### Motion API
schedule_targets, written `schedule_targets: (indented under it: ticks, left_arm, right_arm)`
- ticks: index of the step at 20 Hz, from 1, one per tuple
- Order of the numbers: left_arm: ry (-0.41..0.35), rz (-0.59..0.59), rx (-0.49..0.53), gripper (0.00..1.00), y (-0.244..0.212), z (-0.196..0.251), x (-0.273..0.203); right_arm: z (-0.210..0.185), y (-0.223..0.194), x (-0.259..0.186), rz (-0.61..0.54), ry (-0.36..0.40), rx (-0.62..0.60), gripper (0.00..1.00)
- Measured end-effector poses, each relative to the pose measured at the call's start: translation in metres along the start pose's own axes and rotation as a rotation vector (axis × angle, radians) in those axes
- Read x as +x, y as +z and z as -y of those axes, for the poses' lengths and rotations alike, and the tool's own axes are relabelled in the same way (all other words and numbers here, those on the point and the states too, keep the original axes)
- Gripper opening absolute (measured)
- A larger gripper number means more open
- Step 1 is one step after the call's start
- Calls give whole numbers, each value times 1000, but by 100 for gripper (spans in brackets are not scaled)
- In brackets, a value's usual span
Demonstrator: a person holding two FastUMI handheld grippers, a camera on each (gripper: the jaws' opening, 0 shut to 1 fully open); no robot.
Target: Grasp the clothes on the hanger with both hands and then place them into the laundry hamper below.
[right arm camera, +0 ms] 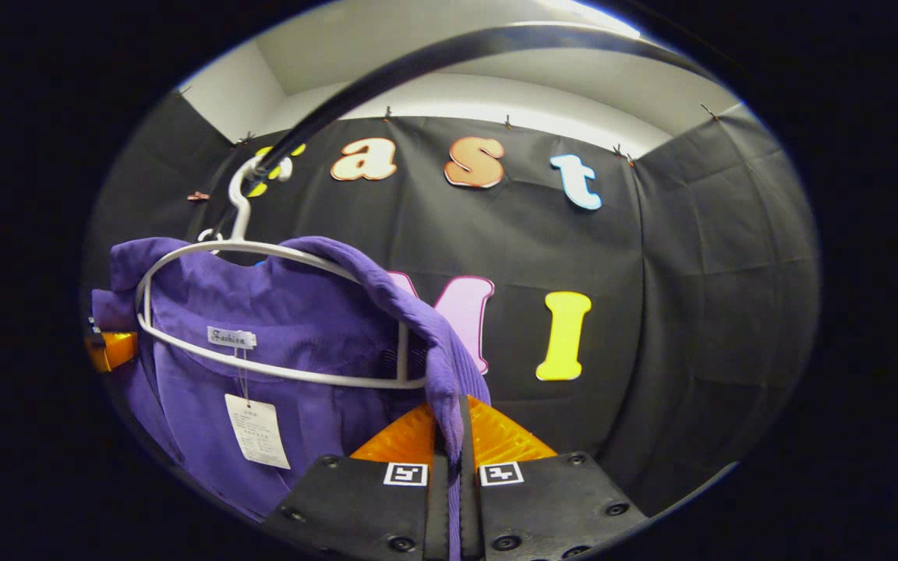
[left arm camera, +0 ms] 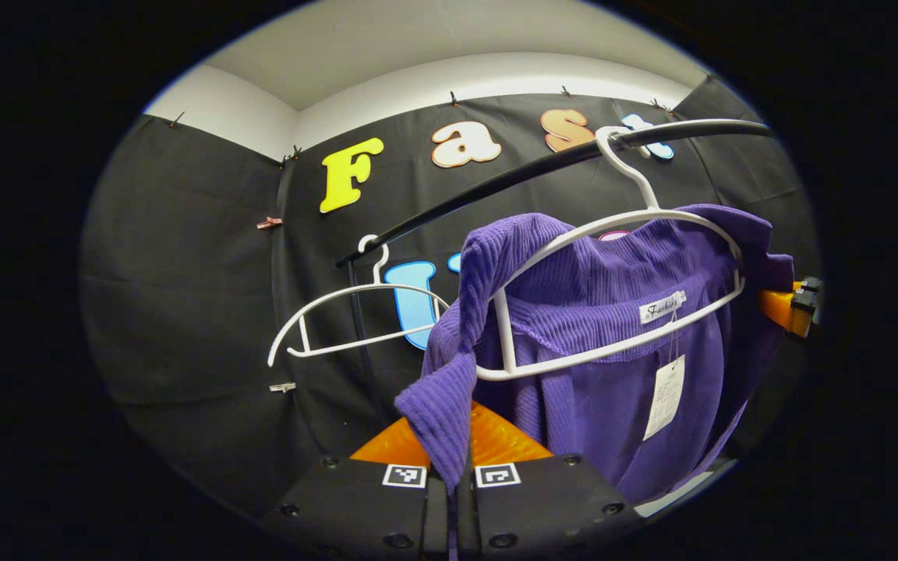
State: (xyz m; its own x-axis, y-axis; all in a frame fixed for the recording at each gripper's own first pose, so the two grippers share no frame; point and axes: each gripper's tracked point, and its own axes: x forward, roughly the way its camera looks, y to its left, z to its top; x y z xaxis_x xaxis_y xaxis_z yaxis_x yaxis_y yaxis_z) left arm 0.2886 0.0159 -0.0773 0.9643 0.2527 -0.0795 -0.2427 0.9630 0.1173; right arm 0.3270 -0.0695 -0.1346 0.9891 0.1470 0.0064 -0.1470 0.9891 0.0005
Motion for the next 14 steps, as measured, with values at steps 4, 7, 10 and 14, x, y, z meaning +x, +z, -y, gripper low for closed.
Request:
schedule_targets:
  ticks: [4,7,10,14]
  left_arm:
    - [-17,-28,-23,8,-3,1,0]
    - [-19,-35,-31,8,-1,3,0]
    - [-4,-28,-32,8,-1,1,-1]
    - [-5,-30,-19,8,-1,0,-1]
  right_arm:
    - [-8,-3,2,-24,31,134,10]
    - [-13,-7,7,-56,52,212,10]
    - [-18,-7,7,-86,71,224,9]
    - [-16,1,3,-64,73,231,9]
